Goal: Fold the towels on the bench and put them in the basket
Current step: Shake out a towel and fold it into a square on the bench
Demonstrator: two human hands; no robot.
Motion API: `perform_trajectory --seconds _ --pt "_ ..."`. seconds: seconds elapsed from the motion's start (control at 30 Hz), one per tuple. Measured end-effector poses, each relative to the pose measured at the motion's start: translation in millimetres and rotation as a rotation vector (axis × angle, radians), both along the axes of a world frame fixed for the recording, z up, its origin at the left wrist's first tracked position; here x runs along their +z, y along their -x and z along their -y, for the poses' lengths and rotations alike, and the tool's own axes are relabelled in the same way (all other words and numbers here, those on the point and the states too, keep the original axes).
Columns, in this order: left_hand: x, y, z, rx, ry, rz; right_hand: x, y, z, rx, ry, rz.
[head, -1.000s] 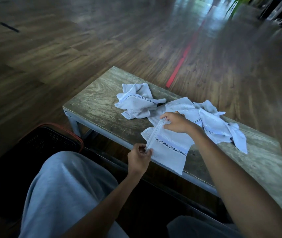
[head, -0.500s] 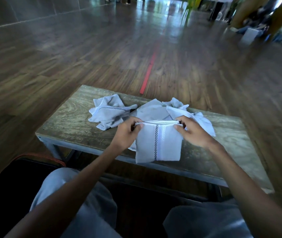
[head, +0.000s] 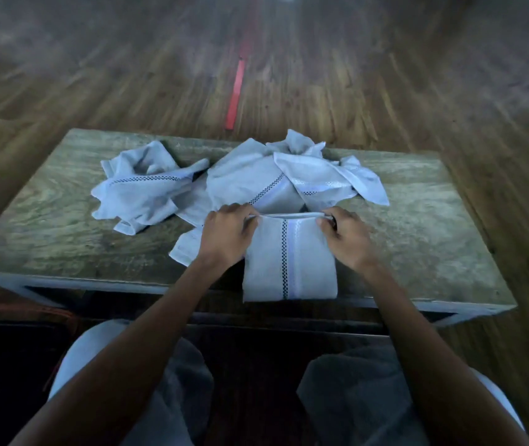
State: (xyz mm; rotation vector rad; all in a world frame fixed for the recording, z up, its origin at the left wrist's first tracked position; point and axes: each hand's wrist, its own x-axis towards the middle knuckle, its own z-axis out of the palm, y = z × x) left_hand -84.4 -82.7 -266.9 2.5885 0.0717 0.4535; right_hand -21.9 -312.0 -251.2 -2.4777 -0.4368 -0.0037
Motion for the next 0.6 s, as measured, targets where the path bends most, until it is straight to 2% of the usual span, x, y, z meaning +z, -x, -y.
perform_trajectory --seconds 0.07,0.17,0.27,0.43,0.6 --pt "-3.1 -4.5 1.7 0.068 -0.081 0.034 -4.6 -5.5 -4.5 -0.033 -0.043 -0.002" --pt "-0.3 -8.7 1.5 0.133 -0.074 0.099 -2.8 -11.1 -3.4 -0.032 -0.099 -0.002" --pt "-1.0 -8.2 -3.2 0.121 -0.051 0.004 -1.5 -13.2 8.0 -0.019 -0.053 -0.034" --pt "-2.2 -9.5 -14.5 0.085 0.269 -0.119 -8.6 -4.4 14.4 -0.007 -0.139 -0.220" --pt "-0.1 -7.1 -14.6 0.056 0.321 -0.135 -9.6 -12.5 8.8 -0.009 -0.203 -0.275"
